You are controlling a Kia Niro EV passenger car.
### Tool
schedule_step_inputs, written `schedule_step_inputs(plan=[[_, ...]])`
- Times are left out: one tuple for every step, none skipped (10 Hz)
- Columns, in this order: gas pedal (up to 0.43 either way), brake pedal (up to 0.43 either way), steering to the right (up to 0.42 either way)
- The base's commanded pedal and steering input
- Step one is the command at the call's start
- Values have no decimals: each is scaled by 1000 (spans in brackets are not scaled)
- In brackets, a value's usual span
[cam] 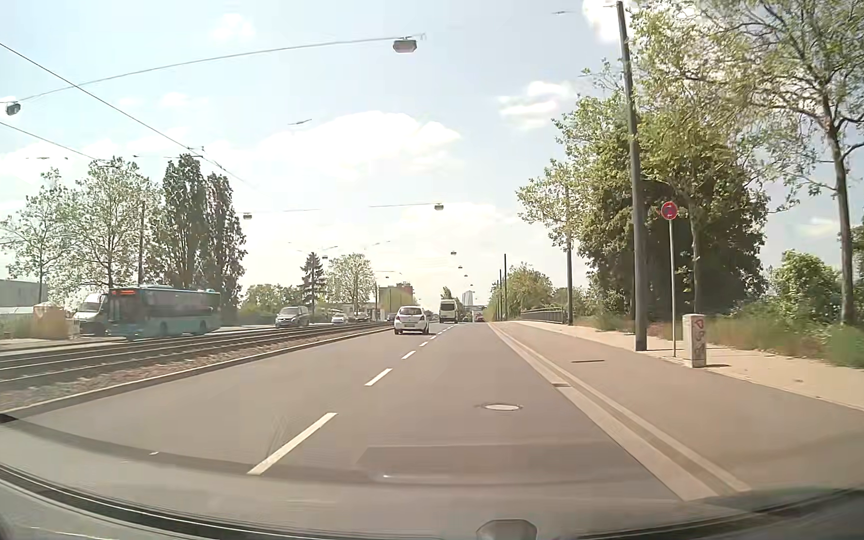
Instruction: Follow the waypoints while adhering to traffic rules and regulations
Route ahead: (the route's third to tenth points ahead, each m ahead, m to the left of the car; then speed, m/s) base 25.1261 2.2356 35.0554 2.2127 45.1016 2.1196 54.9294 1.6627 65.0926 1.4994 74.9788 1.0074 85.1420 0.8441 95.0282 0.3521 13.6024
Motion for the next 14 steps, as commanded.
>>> schedule_step_inputs(plan=[[130, 30, 4], [130, 30, 4], [130, 30, 4], [130, 30, 4], [130, 30, 4], [130, 30, 4], [130, 30, 6], [130, 30, 6], [130, 30, 6], [130, 30, 6], [130, 30, 5], [130, 30, 5], [130, 30, 5], [130, 30, 5]])
